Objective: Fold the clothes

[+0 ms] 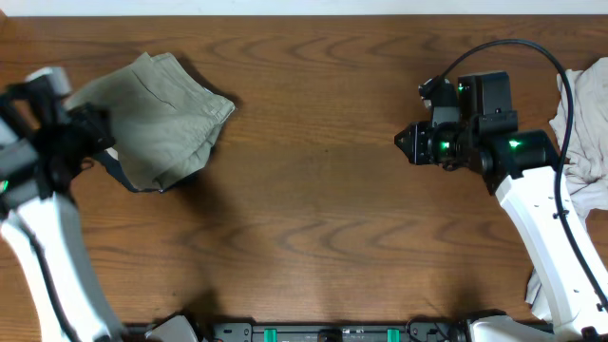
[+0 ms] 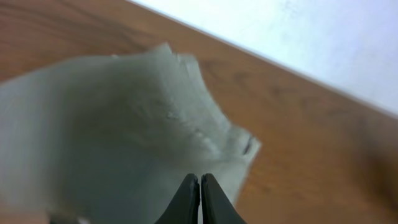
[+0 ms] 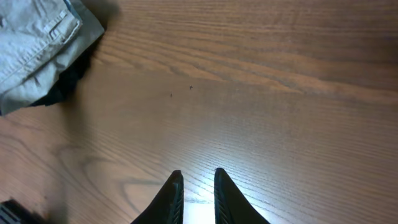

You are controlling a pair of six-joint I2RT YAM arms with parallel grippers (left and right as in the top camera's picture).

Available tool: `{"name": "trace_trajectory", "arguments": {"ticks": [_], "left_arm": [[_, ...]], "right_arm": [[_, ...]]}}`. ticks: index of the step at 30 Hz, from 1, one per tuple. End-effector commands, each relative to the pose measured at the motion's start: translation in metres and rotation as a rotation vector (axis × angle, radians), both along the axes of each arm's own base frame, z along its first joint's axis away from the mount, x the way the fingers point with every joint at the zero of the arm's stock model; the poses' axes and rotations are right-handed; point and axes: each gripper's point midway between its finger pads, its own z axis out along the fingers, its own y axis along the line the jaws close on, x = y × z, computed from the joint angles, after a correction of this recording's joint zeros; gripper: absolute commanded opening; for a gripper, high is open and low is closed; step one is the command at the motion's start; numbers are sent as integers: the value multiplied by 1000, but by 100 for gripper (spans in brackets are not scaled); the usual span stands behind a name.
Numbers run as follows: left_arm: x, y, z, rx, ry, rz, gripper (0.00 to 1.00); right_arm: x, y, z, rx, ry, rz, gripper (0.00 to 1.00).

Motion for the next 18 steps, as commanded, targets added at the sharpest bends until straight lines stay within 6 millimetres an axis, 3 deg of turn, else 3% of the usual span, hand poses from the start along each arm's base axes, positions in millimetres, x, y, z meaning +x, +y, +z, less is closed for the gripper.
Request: {"name": "trace_trajectory", "arguments": {"ticks": [1,5,10,14,18], "left_arm": [[17,18,-50,119,101,-50,6],[13,52,-119,138,323,82,6],[7,49,-176,34,475,94,6],[-2,53,-198,14,555,146,6],[-9,67,-199,45,592,250,6]], "right_arm": [[0,-1,4,26,14,-35,16],[-5,0,1,31,46,-45,15],[-7,0,0,37,64,-61,14],[-6,0,0,42,67,-70,14],[-6,0,0,43,69,-71,14]]}}
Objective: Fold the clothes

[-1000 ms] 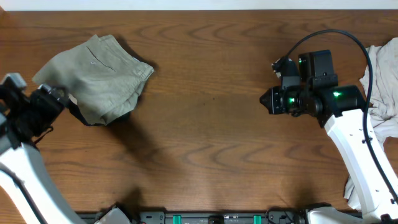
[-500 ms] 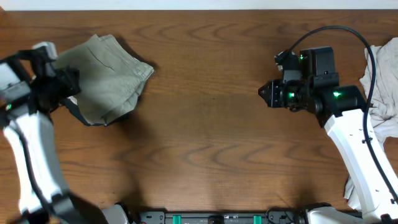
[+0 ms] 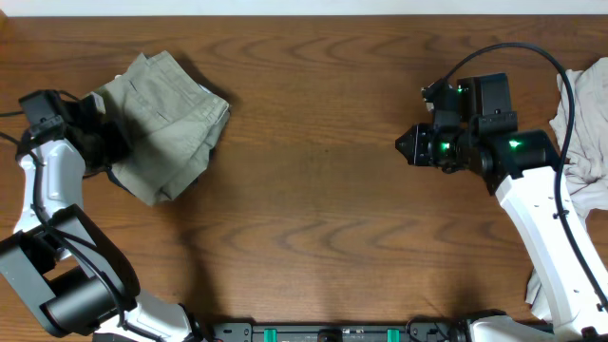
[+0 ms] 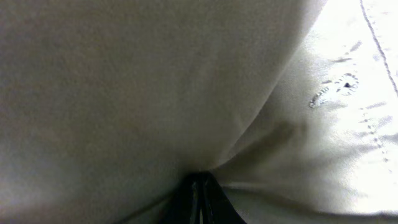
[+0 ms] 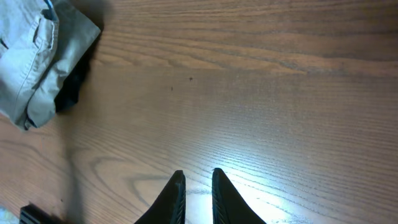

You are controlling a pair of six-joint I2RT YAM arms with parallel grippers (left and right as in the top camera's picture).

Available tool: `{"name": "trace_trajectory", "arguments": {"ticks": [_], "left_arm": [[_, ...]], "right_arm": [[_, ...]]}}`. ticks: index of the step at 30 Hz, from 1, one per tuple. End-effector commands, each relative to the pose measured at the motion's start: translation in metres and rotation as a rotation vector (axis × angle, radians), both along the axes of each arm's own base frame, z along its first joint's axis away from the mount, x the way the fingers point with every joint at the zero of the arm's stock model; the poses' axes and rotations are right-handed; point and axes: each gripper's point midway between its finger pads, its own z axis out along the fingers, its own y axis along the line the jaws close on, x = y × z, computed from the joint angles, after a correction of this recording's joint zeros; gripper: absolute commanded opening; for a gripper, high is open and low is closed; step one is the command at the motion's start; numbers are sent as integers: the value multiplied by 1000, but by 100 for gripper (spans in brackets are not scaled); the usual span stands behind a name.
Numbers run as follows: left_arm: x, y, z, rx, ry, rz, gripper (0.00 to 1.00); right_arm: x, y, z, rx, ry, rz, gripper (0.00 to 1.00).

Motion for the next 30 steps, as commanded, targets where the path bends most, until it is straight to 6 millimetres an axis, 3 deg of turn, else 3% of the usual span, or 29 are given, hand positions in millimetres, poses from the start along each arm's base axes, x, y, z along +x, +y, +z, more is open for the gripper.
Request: {"name": "trace_trajectory", "arguments": {"ticks": [1,5,10,11,13,15,18,21,30], "left_arm": [[-21,20,-29,47,135,135,6],[-9,4,17,-4,11,99,10],[-6,-14,118,97,-233,48,17],[-6,-16,133,128,-277,35,22],[-6,-14,156,190,-342,30,22],[-6,-7,162,232,-355,52,21],[-1,6,147,289,-311,55,7],[10,18,113,299,-240,34,6],[-1,46,-32,123,86,139,6]], "right_arm": [[0,1,4,17,2,-14,14],[0,1,4,17,2,-14,14],[0,1,4,17,0,-15,15],[1,1,5,17,-2,-15,15],[2,1,5,18,-7,-14,15],[2,1,6,19,-10,-15,15],[2,1,5,20,-8,-15,15],[2,2,6,27,-2,-21,14],[-3,4,4,39,20,-11,12]]}}
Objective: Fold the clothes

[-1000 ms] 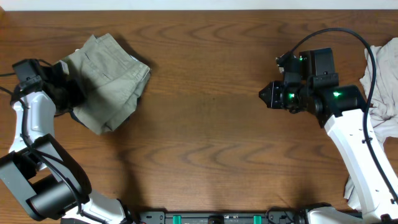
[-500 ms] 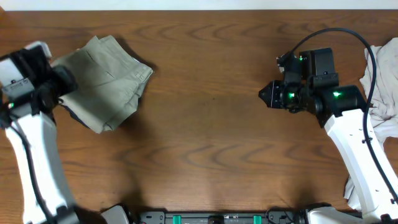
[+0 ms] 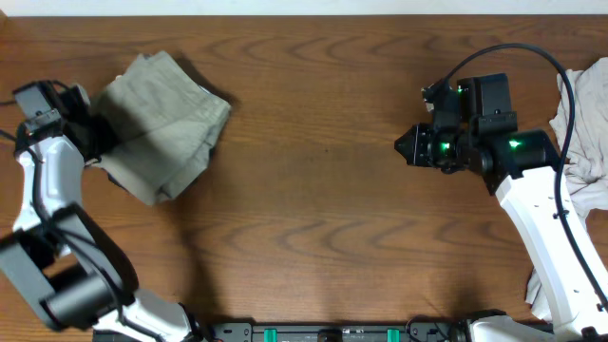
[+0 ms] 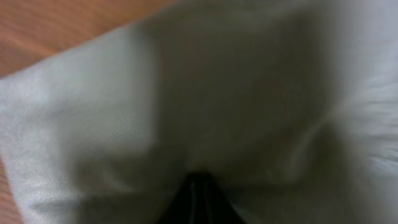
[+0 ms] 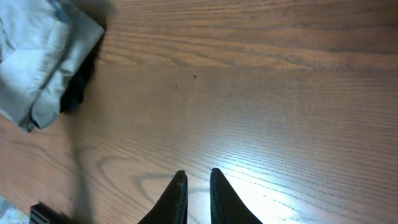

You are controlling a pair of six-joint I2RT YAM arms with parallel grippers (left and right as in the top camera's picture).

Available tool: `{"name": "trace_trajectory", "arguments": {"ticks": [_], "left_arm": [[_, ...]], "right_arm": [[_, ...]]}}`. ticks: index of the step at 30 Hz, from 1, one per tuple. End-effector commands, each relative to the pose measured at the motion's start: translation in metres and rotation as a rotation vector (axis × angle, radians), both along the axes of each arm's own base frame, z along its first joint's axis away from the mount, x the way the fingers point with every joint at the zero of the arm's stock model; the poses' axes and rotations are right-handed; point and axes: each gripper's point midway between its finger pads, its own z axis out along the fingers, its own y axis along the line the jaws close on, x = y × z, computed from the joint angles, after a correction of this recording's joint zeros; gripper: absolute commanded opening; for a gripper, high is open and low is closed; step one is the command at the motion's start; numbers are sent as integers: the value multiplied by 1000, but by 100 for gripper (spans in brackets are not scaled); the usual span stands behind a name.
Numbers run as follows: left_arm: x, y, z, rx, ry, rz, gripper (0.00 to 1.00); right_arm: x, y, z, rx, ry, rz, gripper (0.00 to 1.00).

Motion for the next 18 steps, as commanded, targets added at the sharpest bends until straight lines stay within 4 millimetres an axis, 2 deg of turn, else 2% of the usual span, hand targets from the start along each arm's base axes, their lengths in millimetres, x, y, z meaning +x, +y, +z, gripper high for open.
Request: {"name": "trace_trajectory", "arguments": {"ticks": [1,5,8,10,12,14,15,16,17,18], "left_arm": [[-16,7,-52,-64,125,64,6],[-18,0,-66,-83,165,49,6],[-18,-2,-60,-85,156,58,6],[-18,-2,-47,-78,137,64,6],[-18,-4,-24,-62,97,60,8],[-14,-13,11,-69,22,31,15],[-11,-23,32,-88,-28,2,24],[-7,-41,61,-122,-100,-51,38],[-6,-57,87,-148,-157,-100,47],[-7,-65,98,-155,-180,-121,49]], "right_arm": [[-1,2,4,18,3,-5,12],[-2,1,4,17,6,-6,12],[-2,1,4,17,6,-5,12],[-3,1,3,16,13,-5,12],[-4,1,3,13,13,-1,12],[-3,1,3,7,1,12,12],[-2,1,4,4,-9,19,13],[1,0,6,-5,-36,34,18],[7,-1,9,-28,-81,49,22],[10,-2,10,-40,-99,50,23]]}}
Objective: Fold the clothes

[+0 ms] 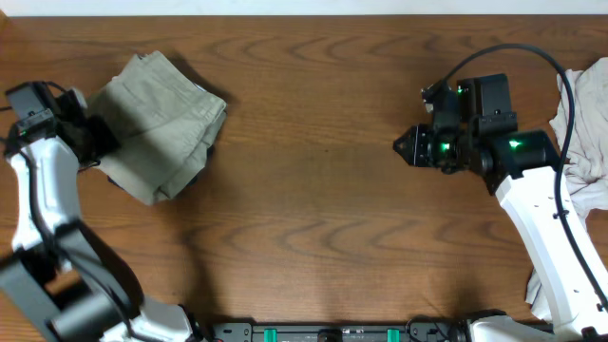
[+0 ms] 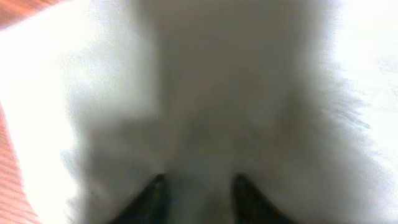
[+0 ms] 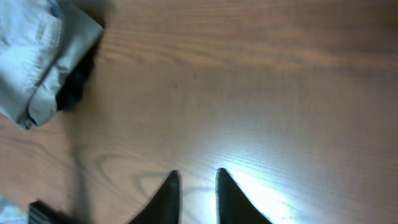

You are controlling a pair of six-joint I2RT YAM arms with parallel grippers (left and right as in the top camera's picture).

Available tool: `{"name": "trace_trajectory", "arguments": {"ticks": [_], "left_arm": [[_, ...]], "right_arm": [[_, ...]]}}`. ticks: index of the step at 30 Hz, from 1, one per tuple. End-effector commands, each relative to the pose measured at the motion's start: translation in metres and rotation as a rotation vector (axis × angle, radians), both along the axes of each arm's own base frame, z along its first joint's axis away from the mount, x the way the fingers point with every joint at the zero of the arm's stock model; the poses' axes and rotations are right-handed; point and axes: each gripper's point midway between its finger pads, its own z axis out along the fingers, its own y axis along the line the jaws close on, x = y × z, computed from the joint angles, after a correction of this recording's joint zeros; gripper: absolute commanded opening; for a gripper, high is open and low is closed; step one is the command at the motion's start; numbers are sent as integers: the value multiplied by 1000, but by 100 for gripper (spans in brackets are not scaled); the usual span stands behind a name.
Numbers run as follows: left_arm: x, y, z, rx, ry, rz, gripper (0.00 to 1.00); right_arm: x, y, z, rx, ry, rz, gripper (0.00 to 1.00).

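A folded khaki garment (image 1: 161,119) lies at the table's far left; a dark piece shows under its near edge. My left gripper (image 1: 98,142) is at its left edge, open, its fingers (image 2: 155,186) spread against blurred pale cloth (image 2: 199,93) that fills the left wrist view. My right gripper (image 1: 403,145) hovers over bare wood right of centre, pointing left. It (image 3: 196,179) is slightly open with nothing between the fingers. In the right wrist view the garment (image 3: 37,56) sits at the upper left.
A heap of pale unfolded clothes (image 1: 586,114) lies at the table's right edge, partly behind my right arm. The brown wooden table (image 1: 304,218) stretches between the two arms. A white wall strip runs along the far edge.
My left gripper was shut on the khaki cloth; its fingers now stand apart against it. The garment shifted very slightly. The right gripper's fingers stand a little wider apart.
My left gripper, shut, was at the lower left of the khaki garment while the arm was in motion. Then it stood at the garment's left edge, still shut in the cloth. Now it is open there. The right arm stayed over the bare wood throughout.
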Motion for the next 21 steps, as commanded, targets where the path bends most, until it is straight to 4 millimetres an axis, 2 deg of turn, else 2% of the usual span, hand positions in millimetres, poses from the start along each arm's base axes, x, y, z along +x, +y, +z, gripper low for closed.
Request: {"name": "trace_trajectory", "arguments": {"ticks": [1,3,6,8,11,13,15,16,17,18,19,20,21], "left_arm": [[7,-56,87,-64,-222,-166,51],[-4,-87,125,-27,-271,-279,52],[-28,-132,166,38,-297,-435,53],[-51,-158,186,96,-290,-502,53],[-83,-182,202,186,-288,-568,53],[-105,-189,208,237,-282,-589,55],[-127,-190,210,278,-261,-589,61],[-137,-189,211,289,-252,-575,70],[-145,-187,211,291,-245,-552,73],[-154,-185,212,286,-241,-534,78],[-160,-185,212,281,-238,-528,93],[-166,-185,212,279,-236,-527,98],[-170,-185,212,279,-237,-528,98]], "right_arm": [[14,-7,11,-61,-116,26,27],[25,-11,22,-83,-185,3,29],[33,-10,44,-75,-291,14,32],[32,-10,62,-72,-357,20,34],[20,-12,85,-79,-434,37,41],[7,-14,100,-83,-473,45,45],[-6,-17,112,-89,-507,54,50],[-15,-18,117,-89,-517,56,55],[-23,-20,122,-88,-525,55,59],[-30,-21,124,-87,-528,56,70],[-37,-22,127,-86,-530,56,93],[-44,-23,129,-86,-532,56,99],[-50,-24,130,-86,-530,56,99]]}}
